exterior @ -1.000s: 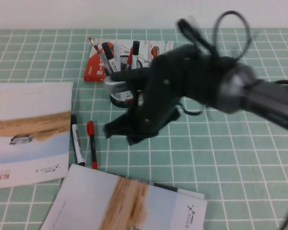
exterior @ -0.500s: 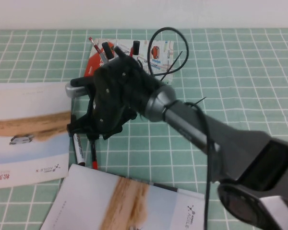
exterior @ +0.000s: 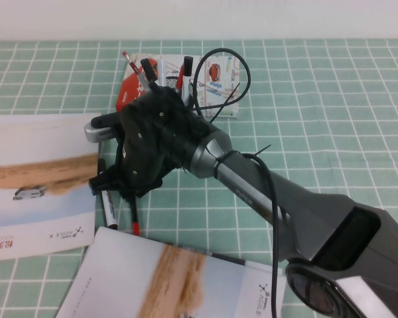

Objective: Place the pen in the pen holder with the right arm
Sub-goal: Pick up the pen on the table, then place the pen onto the pen holder

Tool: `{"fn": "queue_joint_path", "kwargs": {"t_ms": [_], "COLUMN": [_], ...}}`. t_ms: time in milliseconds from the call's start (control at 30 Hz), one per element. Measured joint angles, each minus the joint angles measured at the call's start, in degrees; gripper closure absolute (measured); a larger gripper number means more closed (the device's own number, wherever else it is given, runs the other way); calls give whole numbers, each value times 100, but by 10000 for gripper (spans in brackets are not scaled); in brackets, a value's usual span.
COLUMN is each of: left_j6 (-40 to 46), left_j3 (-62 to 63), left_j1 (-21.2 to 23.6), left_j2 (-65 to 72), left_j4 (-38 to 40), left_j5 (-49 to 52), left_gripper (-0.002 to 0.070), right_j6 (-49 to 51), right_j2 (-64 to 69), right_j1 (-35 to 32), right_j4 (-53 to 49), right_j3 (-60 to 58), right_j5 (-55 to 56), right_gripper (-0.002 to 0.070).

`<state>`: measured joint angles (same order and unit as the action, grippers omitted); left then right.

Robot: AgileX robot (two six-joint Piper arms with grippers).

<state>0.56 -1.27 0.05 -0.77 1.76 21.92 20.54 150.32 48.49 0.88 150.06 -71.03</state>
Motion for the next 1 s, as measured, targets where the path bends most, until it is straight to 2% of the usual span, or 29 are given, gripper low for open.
{"fn": "queue_joint_path", "kwargs": {"t_ms": [100,133,667,833,1000], "left_j6": [0,0,0,0,0], "left_j3": [0,0,0,0,0], "left_j1": [0,0,0,0,0], "left_j2": [0,0,0,0,0], "left_j4": [0,0,0,0,0], "left_j5": [0,0,0,0,0], "left_gripper": [679,679,679,679,679], "right_j6": [-39,-49,-413,-505,-519], "right_j2": [13,13,-752,-1073,-1759], "right_j1": [0,0,3,-45,-153], "right_j4": [-45,-53,-486,-200,-326], "right_j3": [0,0,-68,-654,-1619], "right_j5": [-13,-13,-34,-34,-44], "right_gripper": [617,620,621,621,621]}}
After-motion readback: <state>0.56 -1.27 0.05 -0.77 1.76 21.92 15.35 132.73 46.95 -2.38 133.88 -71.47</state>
